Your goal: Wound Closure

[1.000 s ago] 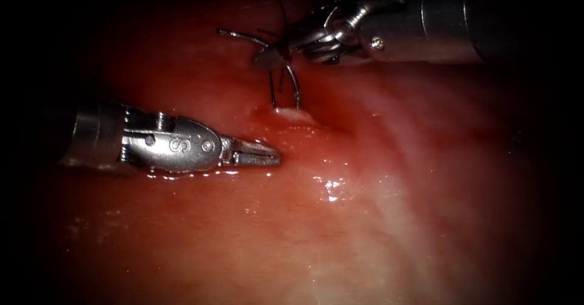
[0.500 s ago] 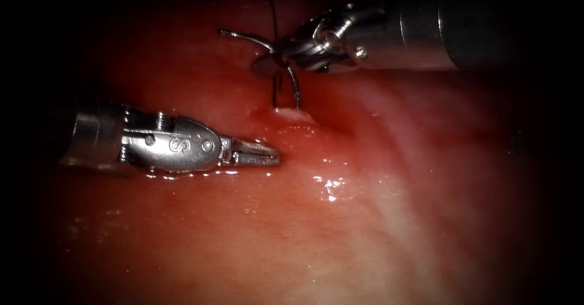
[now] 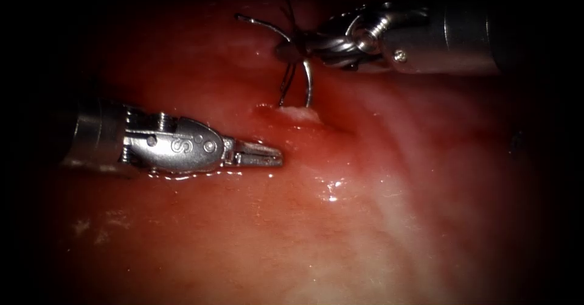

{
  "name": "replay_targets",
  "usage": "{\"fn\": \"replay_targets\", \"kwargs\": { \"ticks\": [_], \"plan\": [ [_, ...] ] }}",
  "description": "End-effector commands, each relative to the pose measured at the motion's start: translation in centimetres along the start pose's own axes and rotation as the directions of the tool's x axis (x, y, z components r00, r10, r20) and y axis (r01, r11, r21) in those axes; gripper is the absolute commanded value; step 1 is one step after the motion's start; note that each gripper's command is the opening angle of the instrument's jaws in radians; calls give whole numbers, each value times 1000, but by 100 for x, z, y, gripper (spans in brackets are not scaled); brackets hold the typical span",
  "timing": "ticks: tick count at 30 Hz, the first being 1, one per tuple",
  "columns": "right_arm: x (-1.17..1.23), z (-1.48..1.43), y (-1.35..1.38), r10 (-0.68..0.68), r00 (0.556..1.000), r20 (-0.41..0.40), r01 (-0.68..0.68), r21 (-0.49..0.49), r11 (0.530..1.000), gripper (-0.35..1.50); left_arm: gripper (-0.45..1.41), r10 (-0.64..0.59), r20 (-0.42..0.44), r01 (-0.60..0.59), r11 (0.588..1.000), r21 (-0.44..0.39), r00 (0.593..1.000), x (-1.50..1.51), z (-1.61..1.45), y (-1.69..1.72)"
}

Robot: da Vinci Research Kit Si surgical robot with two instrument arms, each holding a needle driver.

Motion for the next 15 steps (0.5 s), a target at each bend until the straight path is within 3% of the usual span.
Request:
{"fn": "replay_targets", "kwargs": {
  "ticks": [1,7,15],
  "plan": [
    [-1,7,-1,5,999,-38,-4,18,1000,-35,-45,3,0,-3,1000,1,1000,-2,9,1],
    [-11,0,-2,67,971,-228,-51,75,996,-35,-45,3,0,-3,1000,0,1000,-2,9,1],
    [-25,-3,-3,210,934,-290,-146,227,963,-35,-45,3,0,-3,1000,0,1000,-2,8,1]
  ]
}}
